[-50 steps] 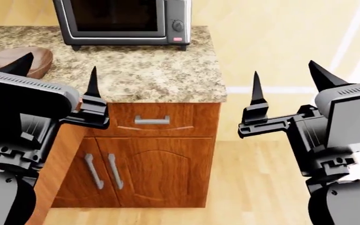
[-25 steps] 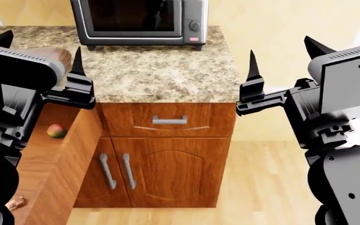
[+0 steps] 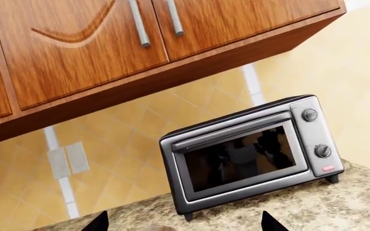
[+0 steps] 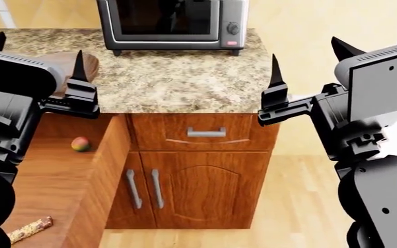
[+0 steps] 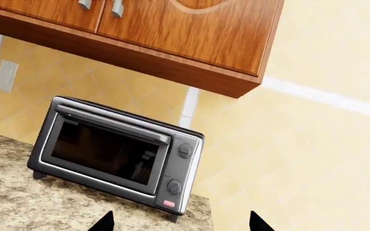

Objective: Place the bar in the bowl and close the drawer.

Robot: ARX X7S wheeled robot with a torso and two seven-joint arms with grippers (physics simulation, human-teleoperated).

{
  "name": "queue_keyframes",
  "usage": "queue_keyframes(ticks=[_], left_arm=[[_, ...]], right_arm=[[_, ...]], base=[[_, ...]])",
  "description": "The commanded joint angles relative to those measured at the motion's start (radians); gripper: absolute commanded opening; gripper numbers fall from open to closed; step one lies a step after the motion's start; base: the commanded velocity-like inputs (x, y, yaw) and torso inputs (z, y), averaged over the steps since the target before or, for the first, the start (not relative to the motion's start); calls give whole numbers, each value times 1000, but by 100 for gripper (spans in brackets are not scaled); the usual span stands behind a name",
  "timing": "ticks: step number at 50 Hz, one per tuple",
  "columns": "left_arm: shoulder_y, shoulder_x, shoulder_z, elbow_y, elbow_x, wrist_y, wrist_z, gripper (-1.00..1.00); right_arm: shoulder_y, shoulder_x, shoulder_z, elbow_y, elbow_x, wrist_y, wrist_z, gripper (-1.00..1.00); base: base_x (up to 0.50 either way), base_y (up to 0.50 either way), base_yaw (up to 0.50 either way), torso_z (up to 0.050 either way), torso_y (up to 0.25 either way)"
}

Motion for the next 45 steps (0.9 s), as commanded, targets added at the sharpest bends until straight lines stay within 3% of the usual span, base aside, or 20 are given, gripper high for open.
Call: queue_keyframes(ticks=[1,45], left_arm=[[3,-6,-4,6,-3,-2,-1,100],[45,-17,-24,28,-9,21,-14,100]], right_arm=[[8,7,-7,-5,4,9,2,100],[-10,6,-9,-19,25,9,17,100]], base=[[0,195,0,50,20],[0,334,0,50,14]])
